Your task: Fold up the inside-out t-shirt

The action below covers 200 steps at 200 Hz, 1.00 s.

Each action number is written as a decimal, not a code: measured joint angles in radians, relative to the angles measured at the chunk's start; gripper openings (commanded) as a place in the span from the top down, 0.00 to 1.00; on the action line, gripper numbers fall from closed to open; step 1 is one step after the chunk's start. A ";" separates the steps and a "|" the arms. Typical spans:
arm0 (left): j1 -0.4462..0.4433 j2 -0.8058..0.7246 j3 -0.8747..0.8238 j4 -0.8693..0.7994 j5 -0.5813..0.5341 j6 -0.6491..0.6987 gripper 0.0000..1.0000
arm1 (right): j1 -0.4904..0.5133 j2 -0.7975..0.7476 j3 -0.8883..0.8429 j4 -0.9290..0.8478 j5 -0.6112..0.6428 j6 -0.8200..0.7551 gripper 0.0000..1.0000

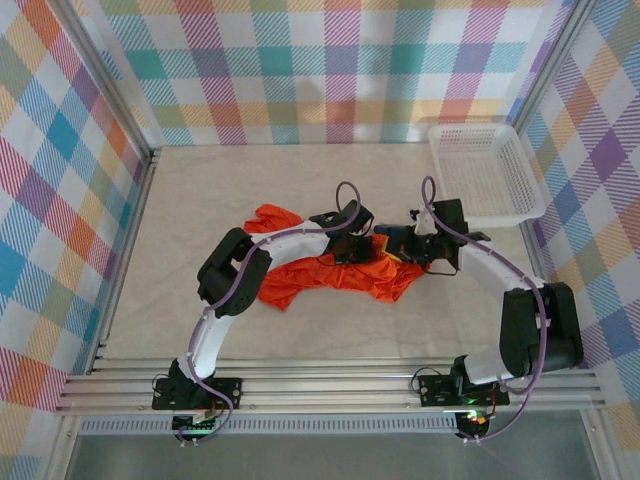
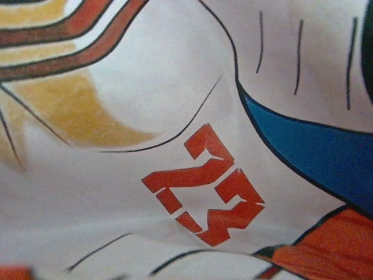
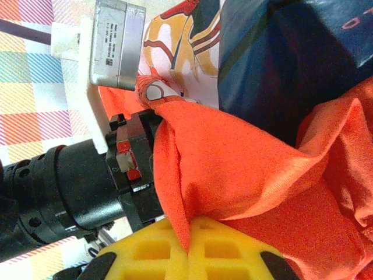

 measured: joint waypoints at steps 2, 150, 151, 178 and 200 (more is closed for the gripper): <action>0.000 0.000 0.001 -0.002 -0.001 0.001 1.00 | 0.000 -0.001 0.000 0.000 0.000 0.000 1.00; 0.035 -0.537 -0.139 0.047 0.057 -0.039 1.00 | 0.014 0.159 -0.037 -0.018 0.182 -0.027 1.00; 0.036 -0.537 -0.141 0.048 0.058 -0.039 1.00 | 0.014 0.158 -0.037 -0.019 0.183 -0.027 1.00; 0.045 -0.489 -0.167 0.044 0.081 -0.038 0.84 | 0.015 0.109 -0.036 -0.045 0.186 -0.026 1.00; 0.045 -0.417 -0.167 0.040 0.100 -0.027 0.60 | 0.015 0.003 -0.043 -0.021 0.142 -0.022 1.00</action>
